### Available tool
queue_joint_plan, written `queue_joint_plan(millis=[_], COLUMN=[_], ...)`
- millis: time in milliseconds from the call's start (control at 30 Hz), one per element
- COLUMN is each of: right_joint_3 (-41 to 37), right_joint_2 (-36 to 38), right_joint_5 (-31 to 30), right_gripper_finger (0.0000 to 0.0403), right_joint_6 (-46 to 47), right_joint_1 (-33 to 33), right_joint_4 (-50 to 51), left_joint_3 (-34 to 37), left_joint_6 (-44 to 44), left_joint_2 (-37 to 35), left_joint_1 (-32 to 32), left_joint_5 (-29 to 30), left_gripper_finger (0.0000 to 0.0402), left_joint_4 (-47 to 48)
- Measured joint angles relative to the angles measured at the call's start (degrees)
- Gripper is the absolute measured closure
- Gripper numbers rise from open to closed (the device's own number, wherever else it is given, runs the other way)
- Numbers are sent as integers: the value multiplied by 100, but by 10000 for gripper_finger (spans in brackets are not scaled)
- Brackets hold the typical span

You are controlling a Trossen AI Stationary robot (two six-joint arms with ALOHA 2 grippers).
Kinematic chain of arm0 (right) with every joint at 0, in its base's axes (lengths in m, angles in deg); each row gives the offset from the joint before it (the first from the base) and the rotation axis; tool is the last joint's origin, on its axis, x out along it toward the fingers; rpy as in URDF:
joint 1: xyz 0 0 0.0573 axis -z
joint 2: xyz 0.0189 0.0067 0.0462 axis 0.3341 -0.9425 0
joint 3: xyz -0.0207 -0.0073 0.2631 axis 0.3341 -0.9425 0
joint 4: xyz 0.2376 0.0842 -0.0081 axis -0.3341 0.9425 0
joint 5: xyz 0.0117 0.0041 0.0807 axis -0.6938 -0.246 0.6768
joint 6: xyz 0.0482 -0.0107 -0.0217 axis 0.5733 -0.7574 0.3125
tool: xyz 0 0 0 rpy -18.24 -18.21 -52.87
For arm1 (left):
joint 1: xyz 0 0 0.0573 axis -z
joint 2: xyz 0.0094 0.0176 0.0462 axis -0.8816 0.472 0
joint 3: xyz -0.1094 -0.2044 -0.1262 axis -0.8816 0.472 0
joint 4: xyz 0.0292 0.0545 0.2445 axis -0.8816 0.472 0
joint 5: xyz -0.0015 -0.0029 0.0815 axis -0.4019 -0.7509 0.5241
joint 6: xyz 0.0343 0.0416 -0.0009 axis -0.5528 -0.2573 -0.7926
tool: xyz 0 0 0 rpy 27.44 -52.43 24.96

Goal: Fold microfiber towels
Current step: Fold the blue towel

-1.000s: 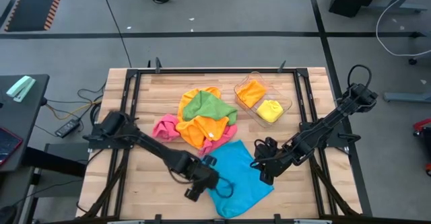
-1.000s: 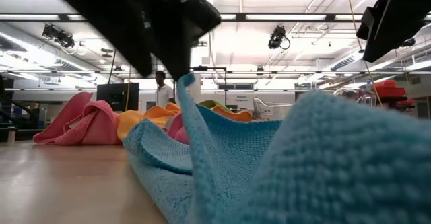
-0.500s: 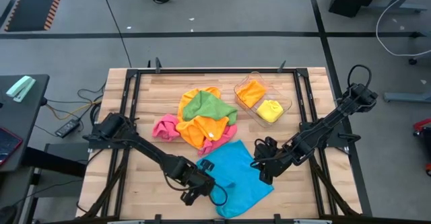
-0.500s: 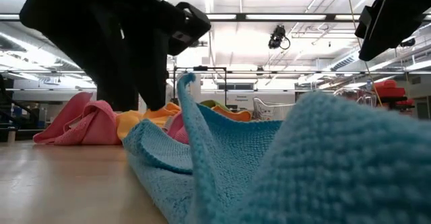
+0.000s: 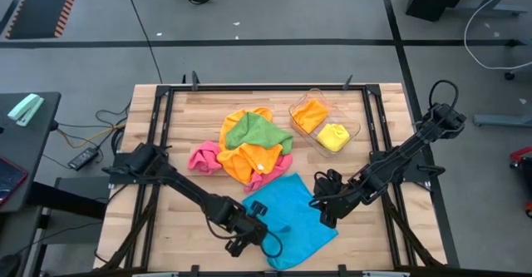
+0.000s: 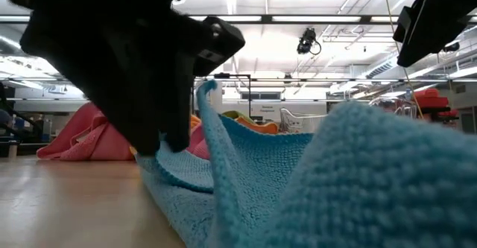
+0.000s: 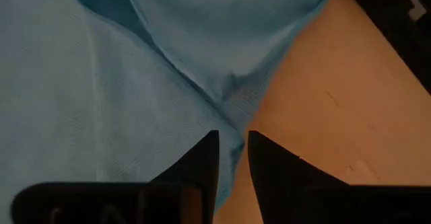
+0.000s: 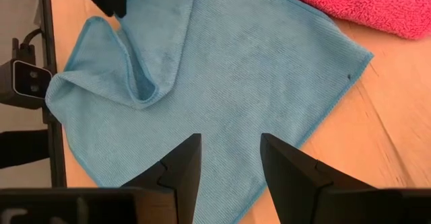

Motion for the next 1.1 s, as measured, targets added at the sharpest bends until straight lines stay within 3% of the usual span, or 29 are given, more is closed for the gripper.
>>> queue_joint_plan(millis=[233, 400, 667, 1100], right_joint_3=[0, 0, 0, 0], right_joint_2=[0, 0, 0, -2], right_joint_5=[0, 0, -2, 0], right_gripper_finger=[242, 242, 242, 242], right_joint_6=[1, -3, -23, 45], right_joint_1=[0, 0, 0, 0], right_joint_4=[-6, -5, -5, -5], left_joint_3=[6, -84, -746, -748], left_joint_6=[59, 296, -123, -304], left_joint_2=[51, -21, -91, 112], left_joint_1=[-14, -172, -688, -1612], left_joint_5=[-326, -317, -249, 599], left_gripper_finger=[391, 392, 387, 390], left_joint_4=[90, 248, 778, 855])
